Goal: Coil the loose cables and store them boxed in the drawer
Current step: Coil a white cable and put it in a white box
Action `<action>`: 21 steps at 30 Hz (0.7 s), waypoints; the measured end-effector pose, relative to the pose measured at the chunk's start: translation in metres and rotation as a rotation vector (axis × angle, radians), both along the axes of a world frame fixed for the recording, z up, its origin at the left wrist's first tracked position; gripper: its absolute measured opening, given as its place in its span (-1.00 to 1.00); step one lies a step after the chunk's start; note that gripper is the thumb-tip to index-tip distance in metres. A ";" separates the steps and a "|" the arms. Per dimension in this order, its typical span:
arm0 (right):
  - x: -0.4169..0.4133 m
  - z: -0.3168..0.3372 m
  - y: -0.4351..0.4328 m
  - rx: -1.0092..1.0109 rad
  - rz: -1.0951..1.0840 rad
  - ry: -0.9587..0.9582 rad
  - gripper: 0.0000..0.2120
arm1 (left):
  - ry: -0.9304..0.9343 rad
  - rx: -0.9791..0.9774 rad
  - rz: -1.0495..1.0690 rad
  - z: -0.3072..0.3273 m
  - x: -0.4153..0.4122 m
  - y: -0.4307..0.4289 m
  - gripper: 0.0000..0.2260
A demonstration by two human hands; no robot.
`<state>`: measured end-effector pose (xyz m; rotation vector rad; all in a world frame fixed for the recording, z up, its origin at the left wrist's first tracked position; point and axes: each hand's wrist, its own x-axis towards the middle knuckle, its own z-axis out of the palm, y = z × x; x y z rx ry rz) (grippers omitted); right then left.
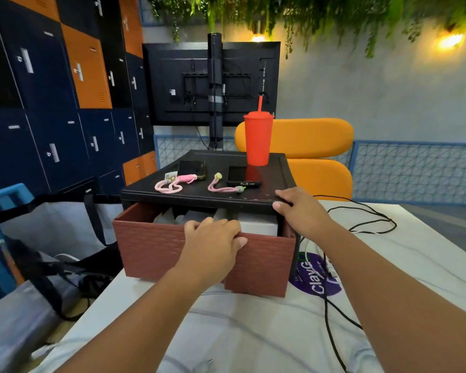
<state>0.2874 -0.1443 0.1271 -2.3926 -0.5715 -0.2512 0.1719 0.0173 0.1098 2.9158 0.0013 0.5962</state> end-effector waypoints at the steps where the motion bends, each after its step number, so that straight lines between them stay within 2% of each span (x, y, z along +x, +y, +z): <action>1: 0.000 -0.001 0.001 0.009 -0.007 0.002 -0.58 | -0.006 -0.003 -0.002 -0.001 -0.004 -0.001 -0.84; 10: -0.003 0.007 0.005 0.051 -0.049 0.074 -0.58 | -0.036 -0.026 -0.040 -0.004 -0.063 -0.001 -0.81; 16: -0.012 0.011 0.009 0.033 -0.068 0.097 -0.58 | 0.035 0.008 -0.043 0.003 -0.100 0.003 -0.80; 21: -0.013 0.013 0.010 0.022 -0.081 0.098 -0.58 | 0.100 0.071 -0.155 0.011 -0.127 -0.003 -0.79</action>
